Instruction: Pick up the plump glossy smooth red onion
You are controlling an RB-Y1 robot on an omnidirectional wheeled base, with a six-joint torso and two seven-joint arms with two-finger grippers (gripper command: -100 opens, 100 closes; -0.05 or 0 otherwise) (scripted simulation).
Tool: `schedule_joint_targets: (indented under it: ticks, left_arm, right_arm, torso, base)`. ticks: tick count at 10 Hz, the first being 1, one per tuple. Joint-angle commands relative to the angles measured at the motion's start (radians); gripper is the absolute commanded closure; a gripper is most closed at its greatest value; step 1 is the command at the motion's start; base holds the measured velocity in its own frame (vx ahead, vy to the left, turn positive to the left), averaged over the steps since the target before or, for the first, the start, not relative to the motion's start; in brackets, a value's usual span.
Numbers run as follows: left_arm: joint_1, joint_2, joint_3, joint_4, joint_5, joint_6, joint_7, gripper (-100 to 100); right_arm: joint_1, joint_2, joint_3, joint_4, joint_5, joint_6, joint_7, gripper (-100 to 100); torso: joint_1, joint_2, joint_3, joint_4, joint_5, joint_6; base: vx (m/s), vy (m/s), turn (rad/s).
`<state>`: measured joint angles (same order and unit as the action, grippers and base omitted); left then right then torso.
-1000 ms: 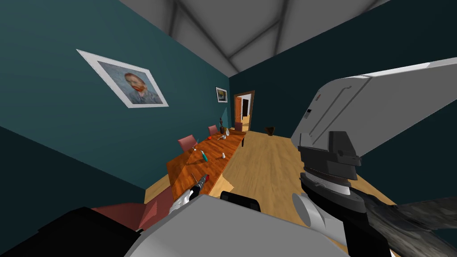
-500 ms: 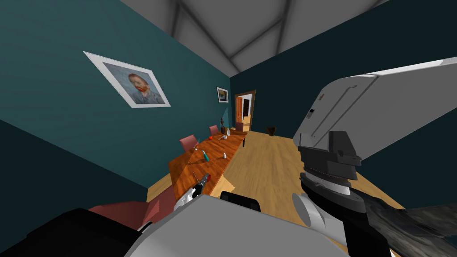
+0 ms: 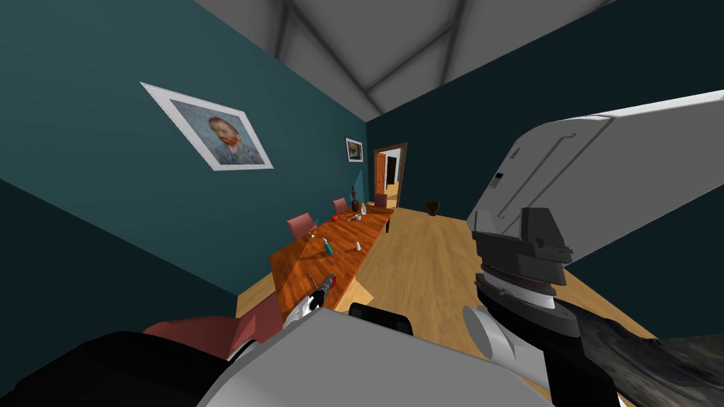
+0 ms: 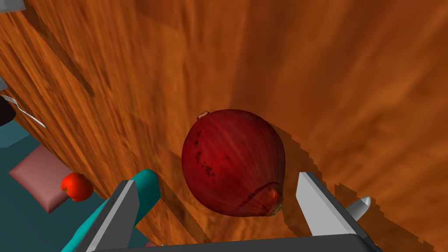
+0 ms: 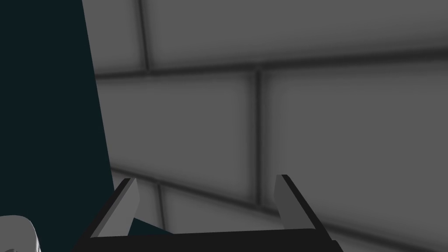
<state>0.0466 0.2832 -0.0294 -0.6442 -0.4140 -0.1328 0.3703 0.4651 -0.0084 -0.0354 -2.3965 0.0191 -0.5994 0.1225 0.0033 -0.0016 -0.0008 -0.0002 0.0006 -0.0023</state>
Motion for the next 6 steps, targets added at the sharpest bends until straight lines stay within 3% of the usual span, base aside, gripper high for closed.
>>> schedule_joint_targets:
  ticks: [1,2,6]
  left_arm:
    - [0.000,0.000,0.000,0.000,0.000,0.000,0.000,-100]
    - [-0.001,-0.001,0.001,0.003,0.001,-0.002,-0.006,100]
    - [-0.001,-0.001,0.001,0.003,0.001,-0.002,-0.006,100]
  right_arm:
    - [0.000,0.000,0.000,0.000,0.000,0.000,0.000,0]
    - [0.000,0.000,0.000,0.000,0.000,0.000,0.000,0]
    - [0.000,0.000,0.000,0.000,0.000,0.000,0.000,0]
  torso:
    - [0.000,0.000,0.000,0.000,0.000,0.000]
    - [-0.001,0.000,0.000,0.000,0.000,0.000]
    - [-0.002,0.000,0.000,0.000,-0.001,0.000]
  base:
    - [0.001,0.011,0.002]
    - [0.000,0.000,0.000]
    - [0.000,0.000,0.000]
